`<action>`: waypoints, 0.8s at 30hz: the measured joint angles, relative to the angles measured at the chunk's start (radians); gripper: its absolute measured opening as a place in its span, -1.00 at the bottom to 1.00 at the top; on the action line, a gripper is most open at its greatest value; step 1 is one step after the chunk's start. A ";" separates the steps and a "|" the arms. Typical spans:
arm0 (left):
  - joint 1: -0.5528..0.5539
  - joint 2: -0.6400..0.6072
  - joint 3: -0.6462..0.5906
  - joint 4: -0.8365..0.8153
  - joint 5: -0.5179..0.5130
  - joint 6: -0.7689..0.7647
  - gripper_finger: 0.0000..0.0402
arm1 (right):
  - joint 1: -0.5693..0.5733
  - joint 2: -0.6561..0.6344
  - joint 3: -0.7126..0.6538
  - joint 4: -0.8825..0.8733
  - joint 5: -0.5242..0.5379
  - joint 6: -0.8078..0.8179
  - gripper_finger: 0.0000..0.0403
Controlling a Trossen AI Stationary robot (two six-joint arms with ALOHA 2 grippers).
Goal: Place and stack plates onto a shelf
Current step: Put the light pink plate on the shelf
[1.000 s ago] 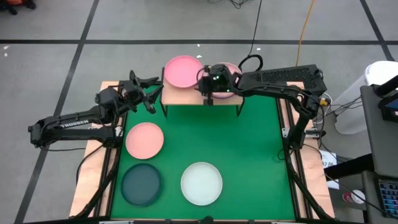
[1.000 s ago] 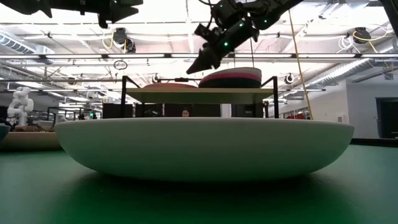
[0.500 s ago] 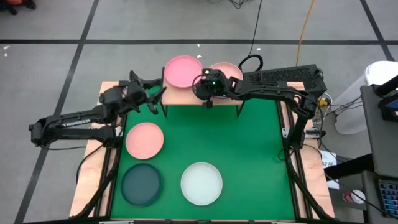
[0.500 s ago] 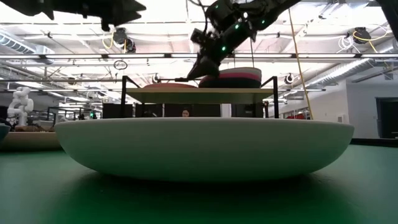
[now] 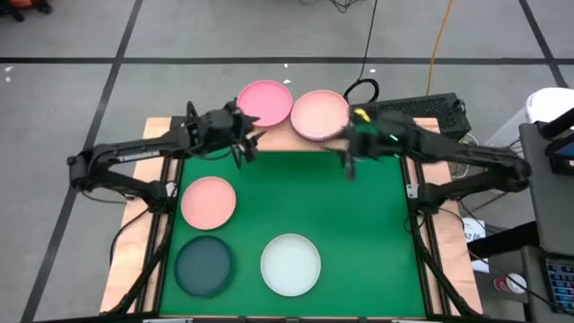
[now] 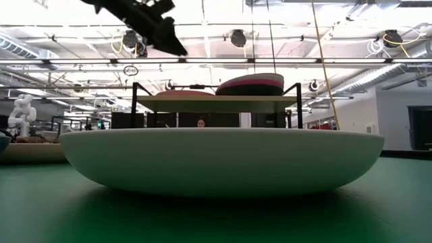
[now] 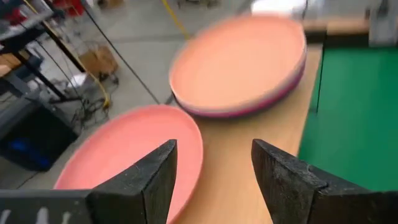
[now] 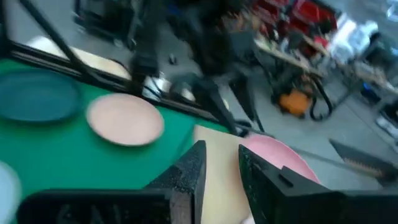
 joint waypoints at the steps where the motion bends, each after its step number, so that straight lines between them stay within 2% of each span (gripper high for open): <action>1: 0.000 0.025 0.022 -0.030 -0.002 0.015 0.06 | 0.024 -0.054 -0.050 0.019 0.005 0.003 -0.60; 7: 0.000 0.162 0.143 -0.195 -0.069 0.109 0.06 | 0.159 -0.368 -0.309 0.146 0.064 0.121 -0.60; 12: 0.011 0.253 0.196 -0.248 -0.105 0.154 0.06 | 0.242 -0.551 -0.475 0.240 0.087 0.167 -0.60; 17: 0.043 0.290 0.208 -0.252 -0.126 0.169 0.06 | 0.271 -0.634 -0.569 0.266 0.091 0.188 -0.60; 24: 0.084 0.311 0.210 -0.312 -0.112 0.161 0.06 | 0.282 -0.645 -0.603 0.265 0.139 0.179 -0.60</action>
